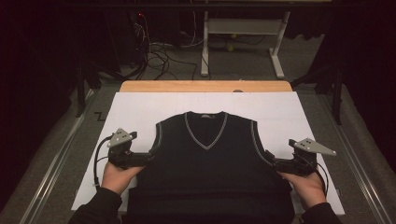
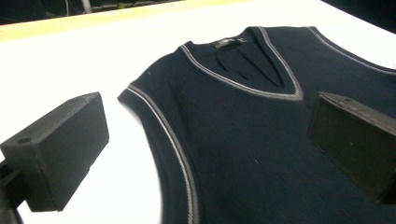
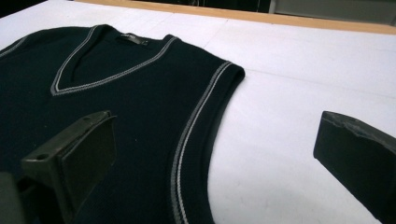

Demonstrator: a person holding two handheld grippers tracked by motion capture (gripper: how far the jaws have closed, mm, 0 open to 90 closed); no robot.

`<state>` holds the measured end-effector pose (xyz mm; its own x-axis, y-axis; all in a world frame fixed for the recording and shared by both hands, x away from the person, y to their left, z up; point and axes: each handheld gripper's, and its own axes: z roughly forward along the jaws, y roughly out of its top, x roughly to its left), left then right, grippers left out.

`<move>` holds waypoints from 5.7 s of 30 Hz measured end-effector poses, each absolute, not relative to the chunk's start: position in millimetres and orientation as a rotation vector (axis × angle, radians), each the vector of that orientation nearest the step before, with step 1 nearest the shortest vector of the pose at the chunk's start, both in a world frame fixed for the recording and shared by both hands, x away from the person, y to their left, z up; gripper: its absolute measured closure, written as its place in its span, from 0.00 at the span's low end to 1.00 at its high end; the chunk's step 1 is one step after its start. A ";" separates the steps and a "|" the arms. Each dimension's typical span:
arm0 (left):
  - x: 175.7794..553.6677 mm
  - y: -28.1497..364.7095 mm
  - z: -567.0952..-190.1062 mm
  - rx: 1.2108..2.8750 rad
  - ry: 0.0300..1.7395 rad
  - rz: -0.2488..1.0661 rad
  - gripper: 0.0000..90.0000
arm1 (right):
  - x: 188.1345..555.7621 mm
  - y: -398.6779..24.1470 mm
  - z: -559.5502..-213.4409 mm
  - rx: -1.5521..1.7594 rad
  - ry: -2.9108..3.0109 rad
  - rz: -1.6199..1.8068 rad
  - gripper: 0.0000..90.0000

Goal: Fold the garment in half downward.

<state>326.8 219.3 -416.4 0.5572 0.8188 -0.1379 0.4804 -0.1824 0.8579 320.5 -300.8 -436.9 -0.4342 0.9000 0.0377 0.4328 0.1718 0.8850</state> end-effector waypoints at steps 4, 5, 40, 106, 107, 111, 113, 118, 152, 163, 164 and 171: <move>346.3 220.4 -407.8 1.818 1.088 0.447 0.00 | 327.8 -295.1 -432.5 1.241 1.954 1.199 0.00; 351.4 220.4 -406.3 1.813 1.100 0.450 0.00 | 327.8 -295.1 -432.5 1.241 1.954 1.199 0.00; 455.0 181.3 -476.5 2.018 1.404 0.436 0.35 | 360.5 -277.8 -429.7 1.234 2.041 1.097 0.01; 449.3 193.5 -344.0 1.715 1.253 0.654 0.79 | 454.8 -241.7 -339.0 1.203 1.799 1.062 0.88; 449.4 193.0 -340.3 1.717 1.244 0.667 0.79 | 454.6 -242.1 -336.0 1.197 1.790 1.061 0.88; 452.9 193.5 -326.0 1.730 1.234 0.706 0.79 | 453.3 -243.7 -323.4 1.188 1.760 1.074 0.88; 455.3 193.1 -318.9 1.723 1.230 0.714 0.79 | 452.7 -244.0 -315.5 1.177 1.750 1.071 0.88; 460.1 186.8 -300.3 1.709 1.212 0.749 0.79 | 453.0 -246.6 -292.2 1.154 1.706 1.073 0.88; 393.1 195.9 -345.8 1.786 1.132 0.677 0.79 | 395.3 -257.1 -329.6 1.039 1.776 1.076 0.88; 326.6 198.3 -388.4 1.840 1.043 0.627 0.79 | 334.5 -270.4 -378.2 1.033 1.818 1.122 0.88; 320.6 199.5 -393.2 1.840 1.037 0.611 0.79 | 328.6 -271.4 -382.6 1.030 1.824 1.126 0.88; 281.7 203.0 -418.4 1.865 1.030 0.554 0.79 | 289.8 -276.2 -405.1 1.031 1.843 1.160 0.88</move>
